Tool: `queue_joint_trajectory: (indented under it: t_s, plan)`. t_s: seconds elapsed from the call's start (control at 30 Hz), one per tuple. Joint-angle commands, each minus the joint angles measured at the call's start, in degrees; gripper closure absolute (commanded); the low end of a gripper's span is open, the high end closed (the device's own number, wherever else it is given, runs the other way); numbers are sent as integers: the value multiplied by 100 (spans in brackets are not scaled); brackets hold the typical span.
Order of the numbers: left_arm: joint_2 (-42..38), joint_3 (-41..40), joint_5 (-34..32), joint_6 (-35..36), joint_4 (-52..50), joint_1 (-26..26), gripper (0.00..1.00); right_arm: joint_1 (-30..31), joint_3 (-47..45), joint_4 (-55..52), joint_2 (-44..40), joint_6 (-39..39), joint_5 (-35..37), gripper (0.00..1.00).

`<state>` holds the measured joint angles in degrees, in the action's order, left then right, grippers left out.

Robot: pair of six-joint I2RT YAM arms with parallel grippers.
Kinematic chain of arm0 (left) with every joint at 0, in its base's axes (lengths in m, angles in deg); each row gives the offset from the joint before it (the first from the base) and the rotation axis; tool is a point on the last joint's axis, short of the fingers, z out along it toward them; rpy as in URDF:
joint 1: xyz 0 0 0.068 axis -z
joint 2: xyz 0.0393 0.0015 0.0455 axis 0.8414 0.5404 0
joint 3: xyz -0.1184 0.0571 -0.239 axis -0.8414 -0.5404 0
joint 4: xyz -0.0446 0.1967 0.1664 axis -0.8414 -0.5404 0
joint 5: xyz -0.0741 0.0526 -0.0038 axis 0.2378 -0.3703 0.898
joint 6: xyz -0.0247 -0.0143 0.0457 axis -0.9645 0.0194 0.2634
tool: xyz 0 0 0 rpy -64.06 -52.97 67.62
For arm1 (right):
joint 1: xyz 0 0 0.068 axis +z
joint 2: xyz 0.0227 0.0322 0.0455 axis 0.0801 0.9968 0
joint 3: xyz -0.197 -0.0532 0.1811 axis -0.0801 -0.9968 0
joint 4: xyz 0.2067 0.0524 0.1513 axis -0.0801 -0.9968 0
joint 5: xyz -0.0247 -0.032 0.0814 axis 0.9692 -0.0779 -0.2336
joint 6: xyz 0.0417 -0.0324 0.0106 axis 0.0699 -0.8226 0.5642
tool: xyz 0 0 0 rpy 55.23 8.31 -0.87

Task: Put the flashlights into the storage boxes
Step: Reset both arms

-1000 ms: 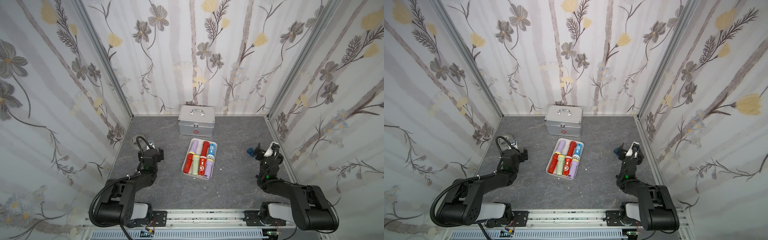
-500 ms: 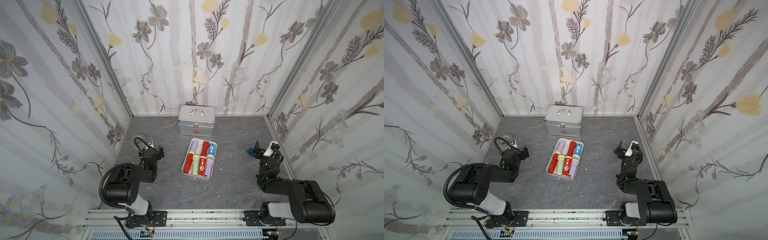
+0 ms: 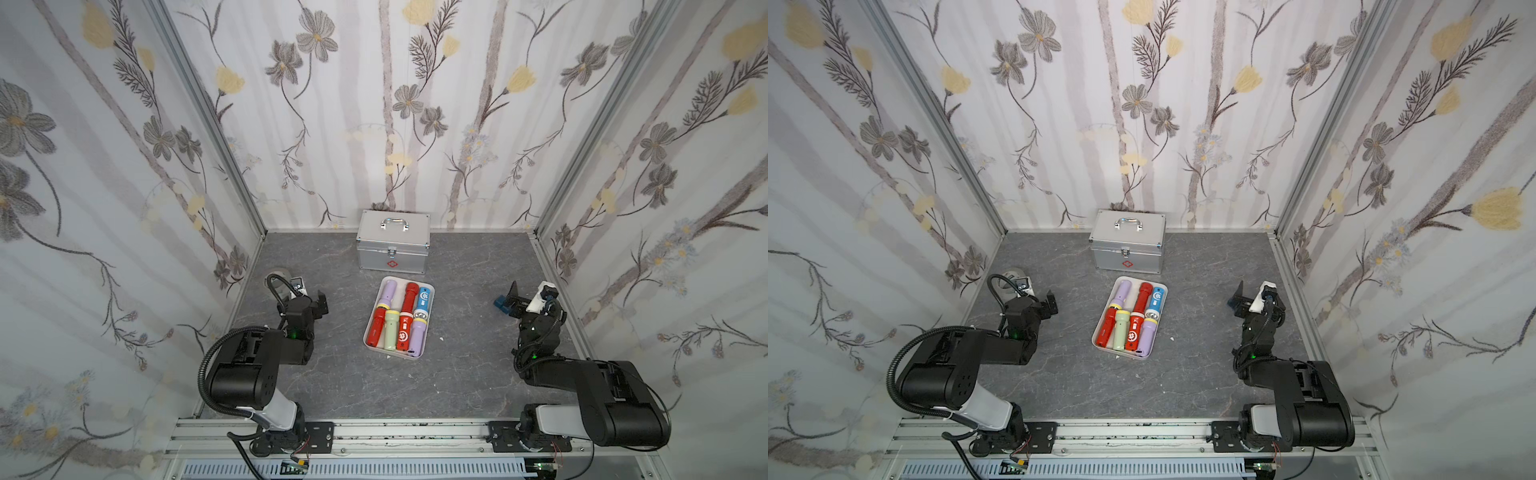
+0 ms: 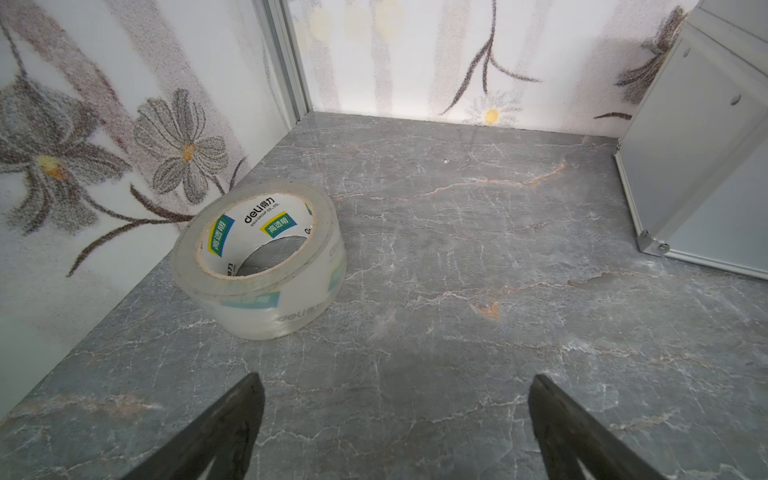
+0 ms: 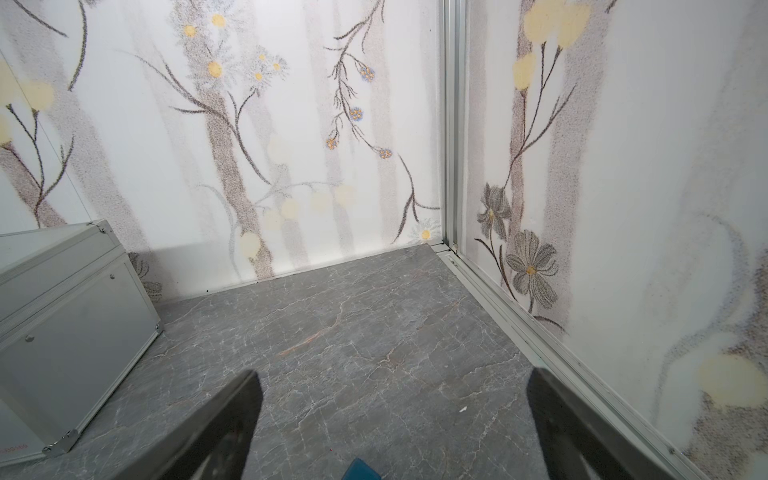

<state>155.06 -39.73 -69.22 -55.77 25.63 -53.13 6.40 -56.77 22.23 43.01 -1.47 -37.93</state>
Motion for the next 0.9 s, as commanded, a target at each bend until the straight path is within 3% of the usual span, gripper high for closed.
queue_joint_trajectory:
  t_s: [0.0, 0.87]
  plan:
    - [9, 34, 4, -41, 160, -1, 0, -5, 28, 177, 25, -83, -48, 0]
    - [5, 30, 1, -42, 161, 1, 0, -13, 46, 136, 25, -71, -86, 0]
